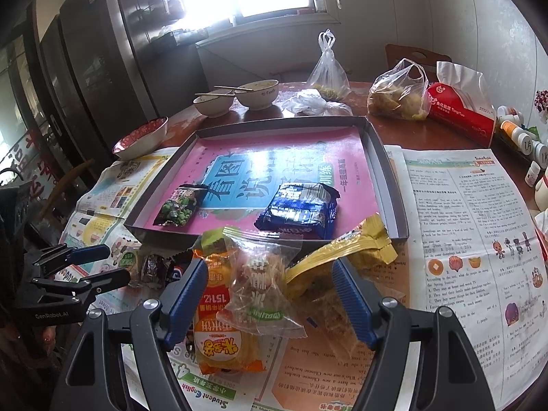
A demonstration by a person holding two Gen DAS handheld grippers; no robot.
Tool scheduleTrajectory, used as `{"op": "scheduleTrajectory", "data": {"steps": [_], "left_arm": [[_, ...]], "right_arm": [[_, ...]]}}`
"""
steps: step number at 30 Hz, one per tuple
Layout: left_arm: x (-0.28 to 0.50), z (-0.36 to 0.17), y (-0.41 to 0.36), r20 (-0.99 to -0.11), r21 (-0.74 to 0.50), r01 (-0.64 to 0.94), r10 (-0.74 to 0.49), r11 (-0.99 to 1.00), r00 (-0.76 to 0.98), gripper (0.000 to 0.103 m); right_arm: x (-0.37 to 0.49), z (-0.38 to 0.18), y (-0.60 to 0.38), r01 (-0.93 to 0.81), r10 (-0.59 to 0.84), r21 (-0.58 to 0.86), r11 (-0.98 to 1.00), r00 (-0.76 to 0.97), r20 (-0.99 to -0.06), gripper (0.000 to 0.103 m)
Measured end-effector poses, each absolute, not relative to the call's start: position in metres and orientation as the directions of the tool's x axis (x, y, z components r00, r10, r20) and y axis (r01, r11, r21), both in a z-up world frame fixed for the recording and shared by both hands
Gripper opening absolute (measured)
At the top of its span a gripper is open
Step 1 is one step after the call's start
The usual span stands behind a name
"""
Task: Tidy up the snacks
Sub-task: 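Move both grippers back toward the remaining snacks on the newspaper, then grasp the green-labelled round pastry with the left gripper while the right grasps the clear pastry bag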
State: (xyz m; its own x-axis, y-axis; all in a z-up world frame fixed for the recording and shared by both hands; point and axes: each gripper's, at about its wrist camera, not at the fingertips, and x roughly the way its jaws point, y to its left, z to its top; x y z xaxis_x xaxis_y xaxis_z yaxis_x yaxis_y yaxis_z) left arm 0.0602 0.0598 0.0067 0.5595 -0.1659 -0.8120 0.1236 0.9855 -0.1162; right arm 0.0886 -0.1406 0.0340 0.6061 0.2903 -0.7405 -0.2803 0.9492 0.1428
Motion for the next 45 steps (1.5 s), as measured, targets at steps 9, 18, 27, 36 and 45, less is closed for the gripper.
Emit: {"op": "scheduleTrajectory", "data": {"steps": [9,18,27,36,45], "left_arm": [[0.059,0.005,0.058,-0.815,-0.101,0.133,-0.159,0.986,0.557,0.07],[0.064,-0.001,0.063,-0.82,-0.095,0.128,-0.151,0.987,0.553,0.07],[0.074,-0.008,0.068,-0.813,-0.137,0.156,-0.201,0.978,0.546,0.07],[0.081,-0.017,0.069,-0.808,-0.174,0.179,-0.244,0.968,0.536,0.07],[0.085,-0.017,0.065,-0.802,-0.179,0.194,-0.258,0.964,0.539,0.054]], "right_arm": [[0.083,0.027,-0.141,-0.282,0.289,0.143,0.949,0.592,-0.753,0.074],[0.088,0.022,-0.138,-0.278,0.287,0.146,0.95,0.584,-0.759,0.066],[0.093,0.013,-0.128,-0.304,0.305,0.151,0.941,0.561,-0.77,0.048],[0.097,0.011,-0.122,-0.316,0.313,0.152,0.937,0.559,-0.768,0.048],[0.099,0.006,-0.121,-0.317,0.309,0.15,0.936,0.542,-0.782,0.044]]}}
